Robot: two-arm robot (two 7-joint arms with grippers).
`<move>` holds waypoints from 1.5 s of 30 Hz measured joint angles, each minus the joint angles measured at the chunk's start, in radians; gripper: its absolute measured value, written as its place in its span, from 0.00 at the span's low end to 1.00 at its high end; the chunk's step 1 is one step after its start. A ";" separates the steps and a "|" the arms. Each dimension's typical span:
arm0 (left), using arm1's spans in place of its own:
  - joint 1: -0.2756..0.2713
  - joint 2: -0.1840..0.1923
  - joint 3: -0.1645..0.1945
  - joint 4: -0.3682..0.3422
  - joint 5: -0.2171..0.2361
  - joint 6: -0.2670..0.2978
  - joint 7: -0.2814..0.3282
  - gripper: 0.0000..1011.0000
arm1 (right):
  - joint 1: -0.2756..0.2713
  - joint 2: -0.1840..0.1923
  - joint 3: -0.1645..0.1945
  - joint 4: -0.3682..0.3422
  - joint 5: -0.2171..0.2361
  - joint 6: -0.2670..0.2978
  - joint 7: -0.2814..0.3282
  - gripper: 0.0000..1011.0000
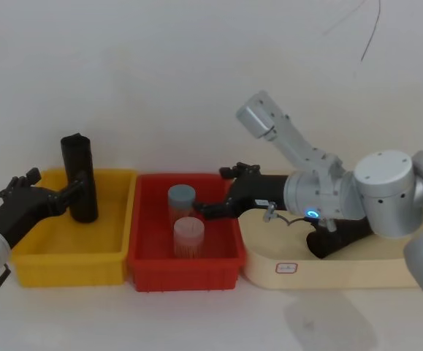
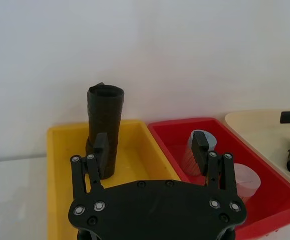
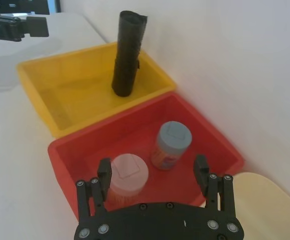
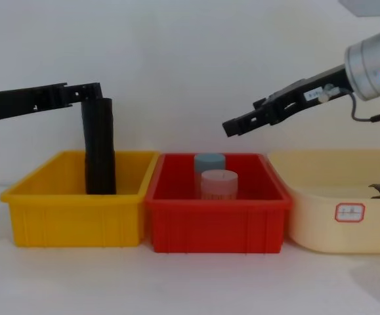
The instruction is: Pick up the garbage bag with the one hand and transfer it to the other hand.
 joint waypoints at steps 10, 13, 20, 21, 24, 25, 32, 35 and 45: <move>0.002 0.001 -0.003 0.005 0.003 -0.001 0.004 0.99 | 0.040 -0.044 -0.044 0.107 0.001 -0.015 0.026 0.99; 0.002 0.001 -0.003 0.006 0.003 -0.002 0.004 0.99 | 0.047 -0.053 -0.052 0.130 0.001 -0.022 0.031 0.99; 0.003 0.001 -0.004 0.007 0.004 -0.002 0.005 0.99 | 0.060 -0.073 -0.069 0.185 0.003 -0.040 0.036 0.99; 0.003 0.001 -0.004 0.007 0.004 -0.002 0.005 0.99 | 0.061 -0.075 -0.070 0.190 0.003 -0.043 0.036 0.99; 0.003 0.001 -0.004 0.008 0.004 -0.003 0.005 0.99 | 0.068 -0.083 -0.075 0.218 0.005 -0.056 0.035 0.99; 0.003 0.001 -0.005 0.008 0.004 -0.003 0.005 0.99 | 0.070 -0.085 -0.076 0.223 0.005 -0.059 0.034 0.99; 0.004 0.001 -0.005 0.008 0.005 -0.003 0.006 0.99 | 0.086 -0.101 -0.084 0.269 0.007 -0.086 0.029 0.99; 0.004 0.001 -0.005 0.009 0.005 -0.003 0.006 0.99 | 0.094 -0.109 -0.088 0.296 0.008 -0.098 0.028 0.99; 0.004 0.001 -0.005 0.009 0.005 -0.003 0.006 0.99 | 0.117 -0.135 -0.103 0.379 0.012 -0.132 0.031 0.99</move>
